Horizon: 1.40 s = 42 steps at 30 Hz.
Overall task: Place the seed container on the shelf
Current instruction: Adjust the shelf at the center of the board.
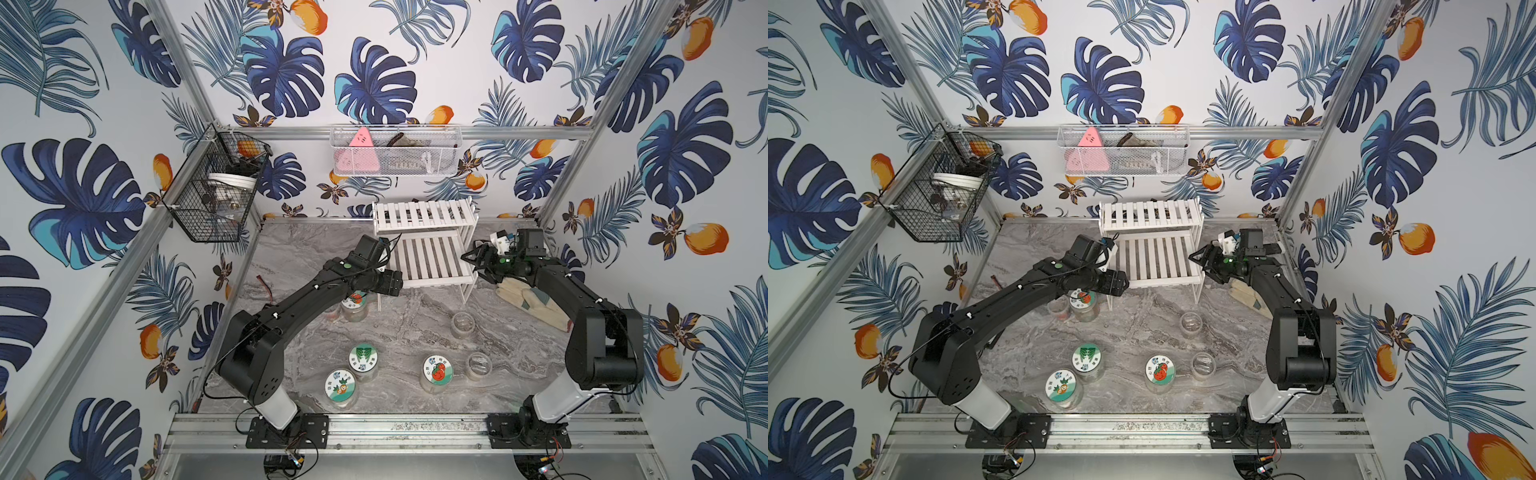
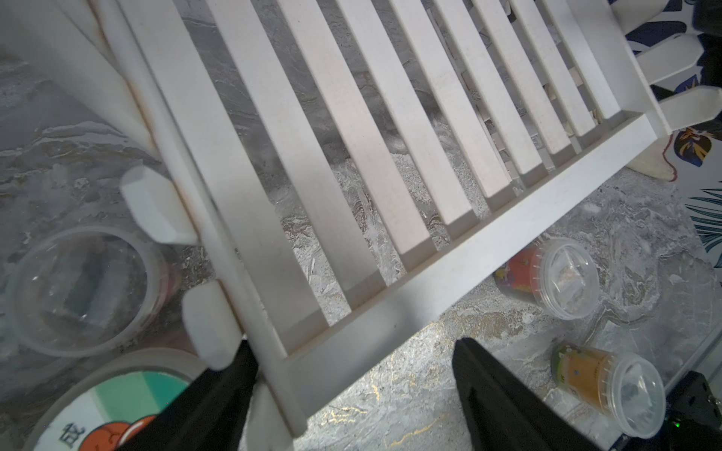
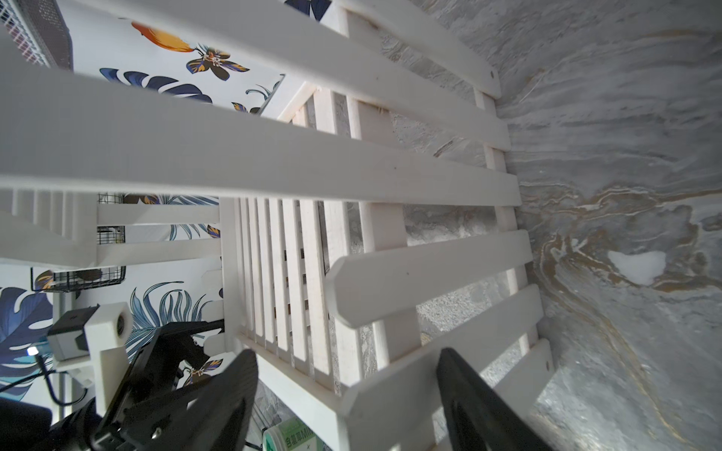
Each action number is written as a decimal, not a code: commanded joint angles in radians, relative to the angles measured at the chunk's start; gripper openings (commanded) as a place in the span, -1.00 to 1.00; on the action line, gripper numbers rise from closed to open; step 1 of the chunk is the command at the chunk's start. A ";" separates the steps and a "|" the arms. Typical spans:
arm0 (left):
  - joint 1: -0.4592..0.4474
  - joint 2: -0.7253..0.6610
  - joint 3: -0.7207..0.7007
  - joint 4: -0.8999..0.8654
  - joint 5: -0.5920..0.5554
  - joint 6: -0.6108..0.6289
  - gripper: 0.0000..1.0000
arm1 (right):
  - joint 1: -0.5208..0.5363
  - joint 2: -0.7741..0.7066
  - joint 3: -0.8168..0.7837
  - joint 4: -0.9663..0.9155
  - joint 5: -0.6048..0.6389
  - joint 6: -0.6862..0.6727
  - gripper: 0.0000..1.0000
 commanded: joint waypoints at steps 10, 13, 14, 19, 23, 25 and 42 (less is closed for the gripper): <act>0.021 -0.084 -0.036 -0.005 0.068 -0.009 0.94 | 0.004 -0.105 -0.032 -0.051 -0.090 -0.020 0.52; 0.021 -0.094 -0.051 -0.009 0.109 -0.010 0.93 | 0.004 -0.139 -0.078 -0.043 -0.095 -0.007 0.51; 0.021 -0.091 -0.056 -0.011 0.127 -0.008 0.91 | 0.004 -0.146 -0.080 -0.060 -0.091 -0.009 0.51; 0.023 -0.146 -0.085 -0.031 0.037 -0.016 0.97 | 0.002 -0.218 -0.075 -0.181 0.106 -0.039 0.53; 0.043 -0.229 -0.087 -0.048 -0.062 -0.020 0.97 | 0.002 -0.314 -0.069 -0.198 0.187 -0.055 0.55; 0.062 -0.272 -0.086 -0.048 -0.099 -0.024 0.97 | 0.004 -0.341 -0.052 -0.229 0.201 -0.068 0.55; -0.136 -0.451 -0.285 0.026 0.082 -0.030 0.86 | 0.262 -0.619 -0.258 -0.653 0.687 0.107 0.47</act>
